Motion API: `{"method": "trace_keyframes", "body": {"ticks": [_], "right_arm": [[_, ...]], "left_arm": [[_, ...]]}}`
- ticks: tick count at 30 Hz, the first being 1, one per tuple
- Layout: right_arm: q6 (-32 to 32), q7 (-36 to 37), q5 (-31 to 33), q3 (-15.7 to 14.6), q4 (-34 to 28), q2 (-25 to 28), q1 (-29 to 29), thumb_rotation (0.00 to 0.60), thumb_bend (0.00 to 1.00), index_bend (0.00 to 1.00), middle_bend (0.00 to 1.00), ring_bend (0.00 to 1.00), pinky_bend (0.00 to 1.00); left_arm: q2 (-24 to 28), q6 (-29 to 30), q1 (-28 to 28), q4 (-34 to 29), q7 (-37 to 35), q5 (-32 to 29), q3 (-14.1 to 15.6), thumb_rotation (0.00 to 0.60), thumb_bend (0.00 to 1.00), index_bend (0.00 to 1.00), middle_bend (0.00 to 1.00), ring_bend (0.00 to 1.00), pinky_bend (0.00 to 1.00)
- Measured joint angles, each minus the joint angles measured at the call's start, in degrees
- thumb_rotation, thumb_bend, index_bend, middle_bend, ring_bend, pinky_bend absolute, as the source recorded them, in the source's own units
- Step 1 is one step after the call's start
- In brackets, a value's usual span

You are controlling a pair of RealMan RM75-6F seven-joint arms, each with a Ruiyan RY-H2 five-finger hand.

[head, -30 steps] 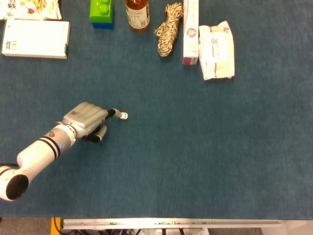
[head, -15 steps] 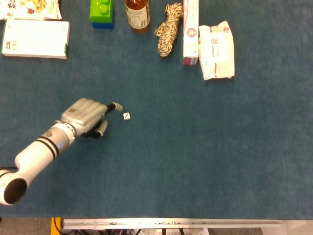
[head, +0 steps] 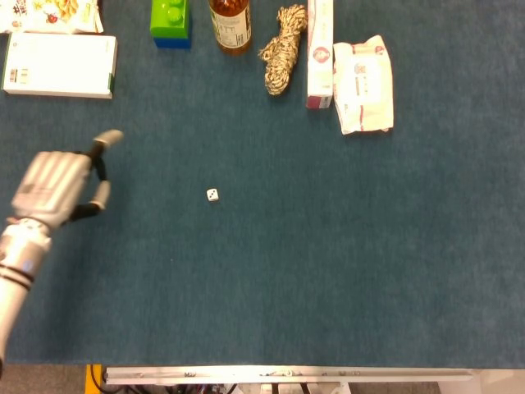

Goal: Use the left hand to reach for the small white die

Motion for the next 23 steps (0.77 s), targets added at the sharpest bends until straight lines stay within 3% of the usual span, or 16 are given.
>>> {"method": "trace_keyframes", "body": {"ticks": [6,9,23], "right_arm": [[-1.2,-1.4,-0.4,-0.4,-1.3,0.5,0.8,0.6,0.29,0.24,0.32,0.2,0.17],[-1.4,-1.4,-1.1,-0.5,-1.5,0.6,1.2,0.6,0.29,0.24,0.32,0.2,0.17],[-1.8,-1.8,-1.7,-1.0,-1.5,-0.1,1.9,0.6,0.29,0.24,0.32,0.2,0.17]], "left_arm": [[-1.9,13.5,8.2,3.3,-1.6,4.5,-0.4,0.6,0.42,0.09,0.27,0.24,0.33],[-2.5,17.6,12.0,4.6,-1.8,5.5,-0.8,0.6,0.42,0.09,0.26,0.24,0.32],[-1.0,20.2,17.5,3.7,-1.5,7.9,-2.0,0.6,0.42,0.09,0.26,0.24,0.32]]}}
